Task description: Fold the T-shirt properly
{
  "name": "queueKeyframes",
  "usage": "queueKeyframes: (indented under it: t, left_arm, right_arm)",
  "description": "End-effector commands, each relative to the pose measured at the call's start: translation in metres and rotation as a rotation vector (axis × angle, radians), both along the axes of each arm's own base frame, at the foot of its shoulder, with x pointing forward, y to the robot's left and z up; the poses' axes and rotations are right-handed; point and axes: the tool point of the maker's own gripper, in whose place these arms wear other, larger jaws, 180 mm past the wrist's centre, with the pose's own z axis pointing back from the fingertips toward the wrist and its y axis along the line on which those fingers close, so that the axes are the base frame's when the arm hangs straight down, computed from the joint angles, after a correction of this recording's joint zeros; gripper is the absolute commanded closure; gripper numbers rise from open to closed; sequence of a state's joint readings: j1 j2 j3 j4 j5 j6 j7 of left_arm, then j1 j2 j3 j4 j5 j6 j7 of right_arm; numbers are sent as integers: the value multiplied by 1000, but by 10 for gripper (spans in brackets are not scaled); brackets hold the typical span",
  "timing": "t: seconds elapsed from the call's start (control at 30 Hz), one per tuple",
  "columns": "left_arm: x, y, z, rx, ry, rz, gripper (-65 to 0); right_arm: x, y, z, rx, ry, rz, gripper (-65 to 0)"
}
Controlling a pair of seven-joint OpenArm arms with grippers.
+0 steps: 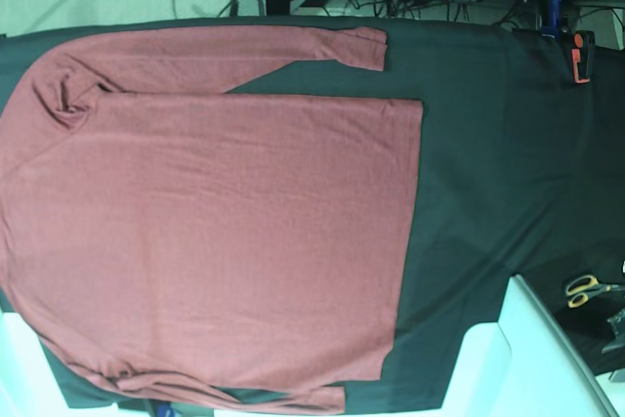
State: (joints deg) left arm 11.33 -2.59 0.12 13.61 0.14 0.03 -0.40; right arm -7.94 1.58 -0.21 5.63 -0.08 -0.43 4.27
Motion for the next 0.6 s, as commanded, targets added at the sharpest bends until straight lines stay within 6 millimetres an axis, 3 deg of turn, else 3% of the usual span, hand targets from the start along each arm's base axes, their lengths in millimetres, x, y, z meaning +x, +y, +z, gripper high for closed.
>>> queueKeyframes:
  t: [0.0,0.57]
  left_arm:
    - [-5,4,1,9,8,-6,0]
    - [-13,4,1,8,18,-1,0]
  right_arm:
    - [-1,-3,0,-5,3,2,-63]
    - [-11,-6,2,-10,-1,-3,-62]
